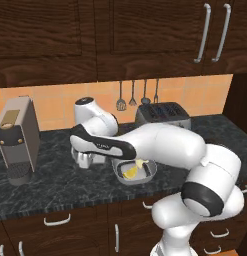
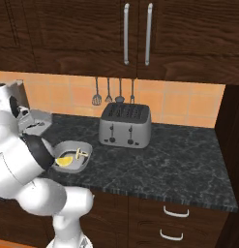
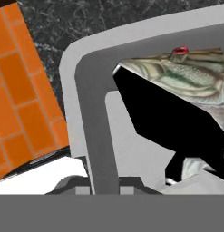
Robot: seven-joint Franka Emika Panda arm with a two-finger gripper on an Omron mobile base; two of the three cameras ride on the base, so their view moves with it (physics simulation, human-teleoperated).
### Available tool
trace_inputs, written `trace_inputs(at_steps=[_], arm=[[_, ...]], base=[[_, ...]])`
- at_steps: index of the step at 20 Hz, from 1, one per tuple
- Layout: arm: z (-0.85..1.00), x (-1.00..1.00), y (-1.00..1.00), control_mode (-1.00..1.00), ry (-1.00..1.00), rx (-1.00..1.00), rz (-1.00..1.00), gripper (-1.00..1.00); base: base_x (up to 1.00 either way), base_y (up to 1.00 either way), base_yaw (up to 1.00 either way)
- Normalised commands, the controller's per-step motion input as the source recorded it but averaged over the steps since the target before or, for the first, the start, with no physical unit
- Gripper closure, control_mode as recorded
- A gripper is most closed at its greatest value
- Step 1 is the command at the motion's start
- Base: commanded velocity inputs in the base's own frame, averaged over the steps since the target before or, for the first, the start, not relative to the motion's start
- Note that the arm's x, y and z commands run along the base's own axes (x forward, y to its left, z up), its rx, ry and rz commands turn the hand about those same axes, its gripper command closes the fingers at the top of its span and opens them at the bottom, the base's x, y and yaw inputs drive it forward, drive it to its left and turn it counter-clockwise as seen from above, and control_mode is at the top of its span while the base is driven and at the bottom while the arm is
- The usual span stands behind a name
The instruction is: Take the meat container that has the fish and place it on the second highest rack of the freezer. Then take the vegetable container that has the lemon wedge and mushroom and place it on the highest rack of the freezer.
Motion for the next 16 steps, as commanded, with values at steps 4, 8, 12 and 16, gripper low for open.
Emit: trace_inputs(at_steps=[4,8,12,16], arm=[[0.12,-0.16,-0.95,-1.00,0.03,0.00,0.00,1.00],[0.28,-0.01,-1.00,-1.00,0.11,0.00,0.00,1.00],[0.14,-0.14,-1.00,-1.00,0.01,-0.01,0.00,1.00],[0.20,-0.28,-1.00,-1.00,0.00,0.00,0.00,1.00]], base=[[0.00,0.00,0.00],[0.00,0.00,0.00],[0.00,0.00,0.00],[0.00,0.00,0.00]])
